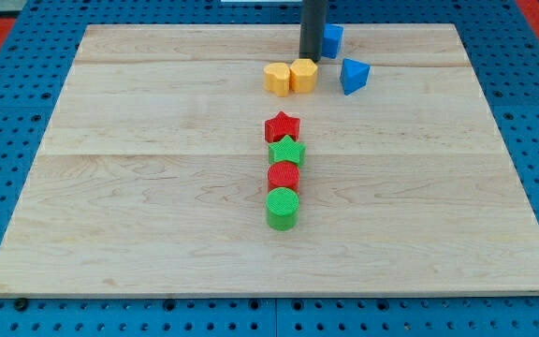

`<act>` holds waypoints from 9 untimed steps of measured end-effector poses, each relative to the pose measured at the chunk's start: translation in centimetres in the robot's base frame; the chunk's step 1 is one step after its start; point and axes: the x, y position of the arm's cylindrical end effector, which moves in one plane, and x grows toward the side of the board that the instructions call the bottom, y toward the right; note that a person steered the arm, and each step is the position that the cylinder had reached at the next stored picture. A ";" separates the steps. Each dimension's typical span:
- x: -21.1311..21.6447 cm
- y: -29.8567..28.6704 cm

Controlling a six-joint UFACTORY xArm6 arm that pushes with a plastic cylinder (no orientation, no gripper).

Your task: Place the yellow heart to the top of the red star

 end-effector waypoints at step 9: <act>3.1 -5.1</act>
